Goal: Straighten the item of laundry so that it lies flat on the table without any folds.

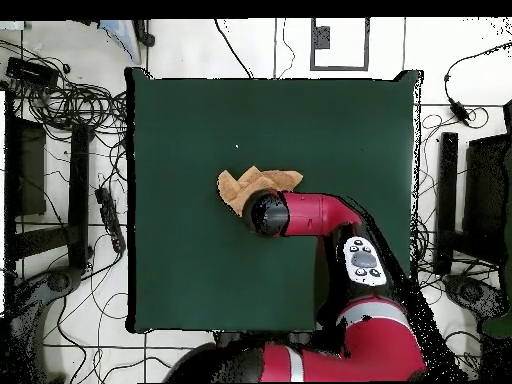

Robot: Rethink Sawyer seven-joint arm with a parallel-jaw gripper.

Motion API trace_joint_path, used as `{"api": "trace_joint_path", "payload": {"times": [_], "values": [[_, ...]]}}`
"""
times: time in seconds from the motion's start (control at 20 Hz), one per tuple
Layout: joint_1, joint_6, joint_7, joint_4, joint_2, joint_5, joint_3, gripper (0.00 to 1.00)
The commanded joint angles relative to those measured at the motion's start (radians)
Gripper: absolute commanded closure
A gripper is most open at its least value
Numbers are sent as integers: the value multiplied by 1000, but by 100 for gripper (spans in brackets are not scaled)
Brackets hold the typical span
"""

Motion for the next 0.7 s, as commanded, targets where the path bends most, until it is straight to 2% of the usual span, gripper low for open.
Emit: {"api": "trace_joint_path", "payload": {"times": [0.05, 0.3, 0.7], "values": [[83, 146, 148, 133, -140, 27, -9, 100], [100, 261, 129, 137, -214, 48, -21, 100], [100, 322, 114, 139, -253, 47, -15, 100]]}}
